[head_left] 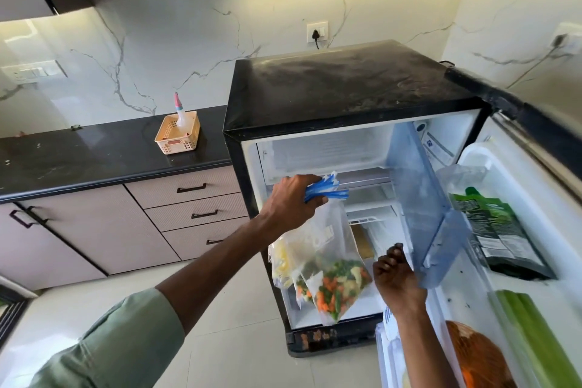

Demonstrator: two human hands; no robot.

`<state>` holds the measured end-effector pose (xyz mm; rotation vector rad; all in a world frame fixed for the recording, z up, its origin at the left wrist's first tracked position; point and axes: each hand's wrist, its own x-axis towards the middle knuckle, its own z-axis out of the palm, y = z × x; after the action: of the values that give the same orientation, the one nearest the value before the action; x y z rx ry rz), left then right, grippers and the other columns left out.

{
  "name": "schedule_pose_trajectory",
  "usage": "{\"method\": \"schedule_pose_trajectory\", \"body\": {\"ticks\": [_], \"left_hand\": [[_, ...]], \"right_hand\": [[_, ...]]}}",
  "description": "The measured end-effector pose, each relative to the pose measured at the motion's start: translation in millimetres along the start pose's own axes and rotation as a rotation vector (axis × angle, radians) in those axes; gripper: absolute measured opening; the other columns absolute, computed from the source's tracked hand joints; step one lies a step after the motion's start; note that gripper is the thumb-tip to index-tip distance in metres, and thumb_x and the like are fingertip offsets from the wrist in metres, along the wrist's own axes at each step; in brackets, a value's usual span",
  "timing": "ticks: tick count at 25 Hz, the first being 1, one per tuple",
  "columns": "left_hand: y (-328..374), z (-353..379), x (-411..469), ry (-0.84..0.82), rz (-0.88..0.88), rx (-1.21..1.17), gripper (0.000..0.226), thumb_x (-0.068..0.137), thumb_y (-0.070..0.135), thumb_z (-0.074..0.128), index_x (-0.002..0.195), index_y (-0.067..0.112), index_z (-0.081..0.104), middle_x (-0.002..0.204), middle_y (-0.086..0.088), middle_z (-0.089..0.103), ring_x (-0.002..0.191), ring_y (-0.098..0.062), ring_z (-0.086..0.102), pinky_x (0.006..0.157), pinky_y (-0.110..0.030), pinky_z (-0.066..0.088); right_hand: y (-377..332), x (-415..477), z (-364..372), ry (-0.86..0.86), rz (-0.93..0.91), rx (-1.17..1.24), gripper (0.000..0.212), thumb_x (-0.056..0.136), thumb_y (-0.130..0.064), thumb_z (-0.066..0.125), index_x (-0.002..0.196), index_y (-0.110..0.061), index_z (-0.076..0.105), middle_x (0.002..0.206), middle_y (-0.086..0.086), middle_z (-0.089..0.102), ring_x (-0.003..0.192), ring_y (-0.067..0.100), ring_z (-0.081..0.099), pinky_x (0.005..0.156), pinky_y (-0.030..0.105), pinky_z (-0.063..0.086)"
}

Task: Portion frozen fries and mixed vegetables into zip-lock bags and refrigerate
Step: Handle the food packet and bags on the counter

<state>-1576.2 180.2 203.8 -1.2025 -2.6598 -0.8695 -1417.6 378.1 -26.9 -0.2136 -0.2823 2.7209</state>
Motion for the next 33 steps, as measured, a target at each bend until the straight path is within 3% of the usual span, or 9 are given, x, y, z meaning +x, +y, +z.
{"method": "schedule_pose_trajectory", "body": {"ticks": [3,6,10,15,19,25,27,31,33], "left_hand": [[-1,3,21,0.064,-0.046,-0.042,0.034,0.093,0.035,0.073,0.123,0.017,0.071,0.097,-0.004,0.075,0.084,-0.028,0.067,0.066,-0.027,0.037],[-2,7,39,0.145,-0.153,-0.144,0.025,0.093,0.034,0.072,0.115,0.021,0.073,0.08,0.002,0.068,0.07,-0.024,0.063,0.06,-0.03,0.04],[-2,19,67,0.229,-0.315,-0.373,0.029,0.093,0.037,0.071,0.117,0.021,0.072,0.085,0.004,0.067,0.069,-0.017,0.057,0.065,-0.028,0.043],[10,32,94,0.312,-0.447,-0.672,0.025,0.095,0.029,0.07,0.116,0.014,0.068,0.084,0.002,0.064,0.063,-0.015,0.05,0.055,-0.023,0.041],[19,31,107,0.299,-0.595,-1.01,0.034,0.096,0.021,0.072,0.125,0.015,0.055,0.102,0.006,0.064,0.086,-0.008,0.059,0.084,-0.024,0.044],[-7,32,106,0.227,-0.731,-1.227,0.046,0.086,0.023,0.081,0.127,0.011,0.064,0.112,-0.016,0.075,0.102,-0.031,0.073,0.089,-0.051,0.061],[-16,30,103,0.204,-0.739,-1.313,0.037,0.09,0.017,0.076,0.123,0.005,0.068,0.108,-0.02,0.075,0.093,-0.033,0.073,0.081,-0.051,0.063],[-25,30,101,0.152,-0.7,-1.451,0.028,0.091,0.016,0.071,0.115,0.001,0.072,0.105,-0.021,0.074,0.094,-0.037,0.071,0.093,-0.055,0.058],[-23,33,101,0.177,-0.714,-1.466,0.023,0.092,0.014,0.071,0.112,0.003,0.072,0.1,-0.019,0.074,0.088,-0.034,0.072,0.089,-0.052,0.06]], "right_hand": [[-4,-16,16,0.168,-0.011,-0.177,0.035,0.075,-0.03,0.083,0.101,-0.009,0.08,0.09,0.005,0.073,0.069,0.015,0.067,0.061,0.026,0.056],[19,-26,32,0.33,-0.05,-0.257,0.076,0.039,-0.038,0.105,0.105,-0.01,0.078,0.09,0.006,0.074,0.071,0.015,0.069,0.057,0.024,0.057],[63,-21,37,0.553,0.045,-0.305,0.059,0.096,-0.036,0.068,0.145,-0.005,0.055,0.094,0.011,0.068,0.076,0.018,0.063,0.058,0.028,0.057],[105,-5,72,0.398,0.346,0.051,0.095,0.073,-0.075,0.075,0.142,-0.015,0.048,0.146,0.035,0.046,0.131,0.051,0.051,0.106,0.066,0.045],[111,30,106,0.273,0.319,0.245,0.127,0.058,-0.078,0.085,0.155,-0.016,0.032,0.159,0.04,0.026,0.147,0.058,0.029,0.111,0.075,0.035],[103,75,129,0.247,0.187,0.284,0.081,0.078,-0.069,0.063,0.126,-0.004,0.069,0.134,0.024,0.055,0.121,0.042,0.053,0.112,0.053,0.038],[94,85,128,0.206,0.2,0.233,0.081,0.082,-0.069,0.06,0.138,-0.01,0.064,0.136,0.019,0.053,0.115,0.039,0.053,0.107,0.048,0.039],[86,93,125,0.039,0.258,0.147,0.088,0.086,-0.075,0.06,0.157,-0.024,0.045,0.16,0.024,0.041,0.145,0.058,0.033,0.106,0.085,0.025],[78,93,118,-0.021,0.293,0.145,0.09,0.089,-0.077,0.053,0.159,-0.023,0.04,0.163,0.026,0.034,0.148,0.06,0.027,0.109,0.088,0.012]]}}
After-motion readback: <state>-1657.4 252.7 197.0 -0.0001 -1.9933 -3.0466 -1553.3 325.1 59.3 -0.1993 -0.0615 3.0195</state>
